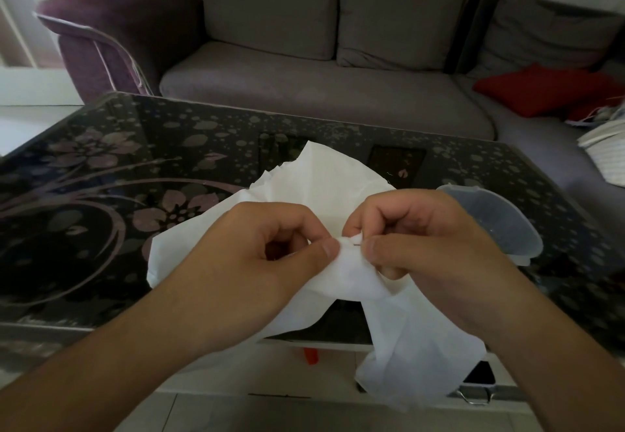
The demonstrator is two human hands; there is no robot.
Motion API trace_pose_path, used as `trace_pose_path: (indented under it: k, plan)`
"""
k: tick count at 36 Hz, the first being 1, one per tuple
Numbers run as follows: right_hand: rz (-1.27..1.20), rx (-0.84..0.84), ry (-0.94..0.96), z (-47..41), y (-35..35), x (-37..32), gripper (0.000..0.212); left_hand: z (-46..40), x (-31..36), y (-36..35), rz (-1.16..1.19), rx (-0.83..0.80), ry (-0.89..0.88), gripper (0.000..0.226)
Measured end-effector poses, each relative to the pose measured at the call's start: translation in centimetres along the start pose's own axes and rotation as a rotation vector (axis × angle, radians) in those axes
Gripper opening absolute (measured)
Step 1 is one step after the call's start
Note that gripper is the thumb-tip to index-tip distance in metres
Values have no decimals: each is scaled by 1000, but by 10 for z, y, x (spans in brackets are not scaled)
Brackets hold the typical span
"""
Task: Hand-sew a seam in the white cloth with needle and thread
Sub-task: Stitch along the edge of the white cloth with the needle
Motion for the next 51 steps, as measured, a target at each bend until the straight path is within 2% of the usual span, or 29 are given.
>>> trace_pose_path:
  k: [21,40,51]
  plan:
    - [-336,-227,33,-3,7,15,11,0,4,2,104,-49,58,18]
    - [-357,-244,36,-5,7,20,7,1,2,-2,85,-79,49,20]
    - [-371,-239,20,-5,1,21,12,1,-1,-4,112,-108,54,18]
Point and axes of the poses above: each hand's wrist, its own z-axis away from the middle knuckle, its own y-axis out of the back of the hand, x = y × z, the point moved 1 cm from there along -z, towards the middle knuckle, and after that the axes turned 8 degrees about z, right-handed, at the moved point
